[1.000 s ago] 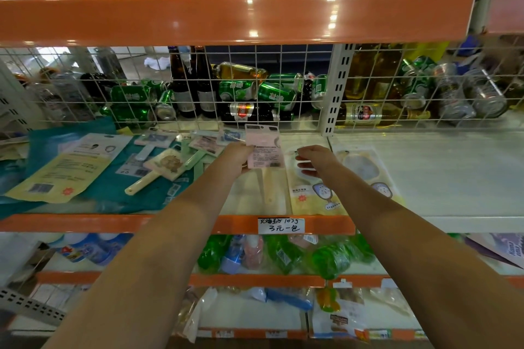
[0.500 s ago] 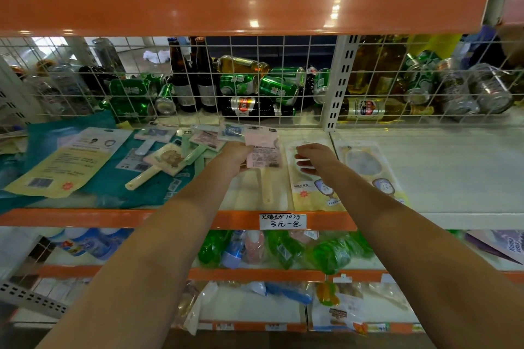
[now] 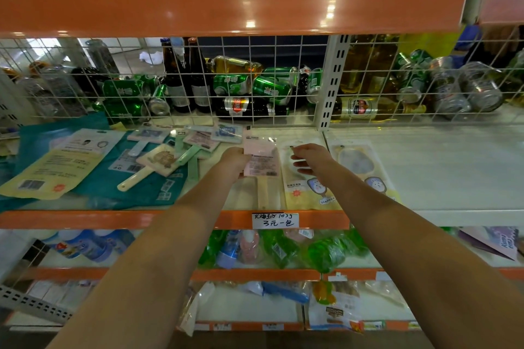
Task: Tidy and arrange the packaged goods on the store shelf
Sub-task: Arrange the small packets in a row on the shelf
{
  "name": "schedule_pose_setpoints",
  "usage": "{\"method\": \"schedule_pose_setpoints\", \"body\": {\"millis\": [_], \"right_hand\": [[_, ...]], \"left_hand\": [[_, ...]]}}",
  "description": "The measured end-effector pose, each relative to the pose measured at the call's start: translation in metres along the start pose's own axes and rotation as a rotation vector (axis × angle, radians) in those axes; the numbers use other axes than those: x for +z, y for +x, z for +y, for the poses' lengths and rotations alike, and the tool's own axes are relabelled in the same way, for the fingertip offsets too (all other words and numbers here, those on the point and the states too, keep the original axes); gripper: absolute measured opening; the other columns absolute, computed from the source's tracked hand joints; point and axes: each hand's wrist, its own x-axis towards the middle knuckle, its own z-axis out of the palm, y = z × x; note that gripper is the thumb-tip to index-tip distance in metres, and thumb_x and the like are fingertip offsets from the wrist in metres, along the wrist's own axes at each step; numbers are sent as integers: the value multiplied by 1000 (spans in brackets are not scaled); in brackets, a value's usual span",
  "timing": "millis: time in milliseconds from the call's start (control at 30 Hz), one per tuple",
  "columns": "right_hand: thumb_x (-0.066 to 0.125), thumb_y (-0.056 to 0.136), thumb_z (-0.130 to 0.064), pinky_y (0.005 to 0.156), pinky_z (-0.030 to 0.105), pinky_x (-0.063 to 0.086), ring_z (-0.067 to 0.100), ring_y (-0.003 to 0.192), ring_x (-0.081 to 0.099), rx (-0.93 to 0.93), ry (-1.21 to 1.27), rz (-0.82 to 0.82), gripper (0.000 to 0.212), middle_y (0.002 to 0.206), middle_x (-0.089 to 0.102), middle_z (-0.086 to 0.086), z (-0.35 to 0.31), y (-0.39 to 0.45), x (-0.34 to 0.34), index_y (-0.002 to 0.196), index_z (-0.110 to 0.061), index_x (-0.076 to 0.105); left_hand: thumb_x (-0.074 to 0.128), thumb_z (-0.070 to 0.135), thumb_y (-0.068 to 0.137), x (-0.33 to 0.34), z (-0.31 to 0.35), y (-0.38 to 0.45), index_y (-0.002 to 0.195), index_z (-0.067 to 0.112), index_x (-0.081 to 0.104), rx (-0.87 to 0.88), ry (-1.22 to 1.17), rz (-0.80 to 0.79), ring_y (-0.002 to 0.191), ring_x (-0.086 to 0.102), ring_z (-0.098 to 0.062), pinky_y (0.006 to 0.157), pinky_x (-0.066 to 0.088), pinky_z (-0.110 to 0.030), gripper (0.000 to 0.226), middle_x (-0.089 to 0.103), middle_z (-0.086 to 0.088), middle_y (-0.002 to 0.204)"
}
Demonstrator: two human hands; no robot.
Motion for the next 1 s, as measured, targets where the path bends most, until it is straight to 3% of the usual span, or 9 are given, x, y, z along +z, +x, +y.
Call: {"method": "schedule_pose_setpoints", "body": {"millis": [100, 267, 367, 600, 733, 833, 1000], "right_hand": [[54, 96, -12, 72, 23, 51, 16, 79, 59, -5, -15, 11, 15, 96, 63, 5, 2, 1, 0, 110, -9, 58], [53, 96, -13, 70, 22, 50, 14, 76, 59, -21, -65, 18, 19, 99, 62, 6, 5, 3, 0, 113, -8, 58], [52, 96, -12, 70, 22, 49, 19, 87, 58, -23, -87, 28, 24, 100, 61, 7, 5, 4, 1, 118, -5, 58], [51, 96, -11, 69, 22, 49, 18, 85, 58, -19, -106, 47, 23, 100, 61, 6, 7, 9, 1, 117, -5, 58], [48, 96, -8, 65, 21, 48, 16, 78, 57, -26, -135, 53, 26, 99, 61, 6, 6, 12, 0, 119, -4, 57], [47, 96, -8, 65, 22, 47, 14, 73, 57, -27, -149, 58, 27, 98, 61, 6, 7, 14, -2, 120, -4, 57], [48, 96, -10, 65, 22, 48, 19, 84, 58, -25, -163, 61, 26, 98, 61, 6, 8, 16, -4, 119, -4, 58]], "left_hand": [[48, 6, 97, 1, -1, 0, 125, 3, 54, 8, 24, 44, 110, 61, -34, 82, 51, -35, 29, 62, -15, 116], [50, 7, 95, 3, -7, 6, 126, 3, 55, 41, 129, 85, 108, 62, -34, 95, 51, -45, 31, 62, -18, 121], [52, 11, 94, 4, -10, 11, 121, 3, 59, 57, 198, 90, 105, 63, -34, 94, 52, -46, 29, 64, -18, 118], [55, 14, 93, 7, -10, 21, 111, 1, 64, 78, 382, 112, 98, 65, -31, 89, 55, -41, 24, 66, -17, 112], [53, 15, 94, 11, -8, 17, 110, 0, 63, 82, 577, 126, 92, 62, -27, 71, 47, -29, 24, 65, -15, 111], [50, 14, 95, 14, -9, 16, 112, 0, 61, 90, 700, 125, 103, 62, -29, 71, 44, -28, 24, 63, -15, 114], [52, 12, 92, 17, -7, 16, 115, 0, 58, 91, 826, 151, 109, 58, -29, 79, 45, -29, 27, 57, -16, 122]]}}
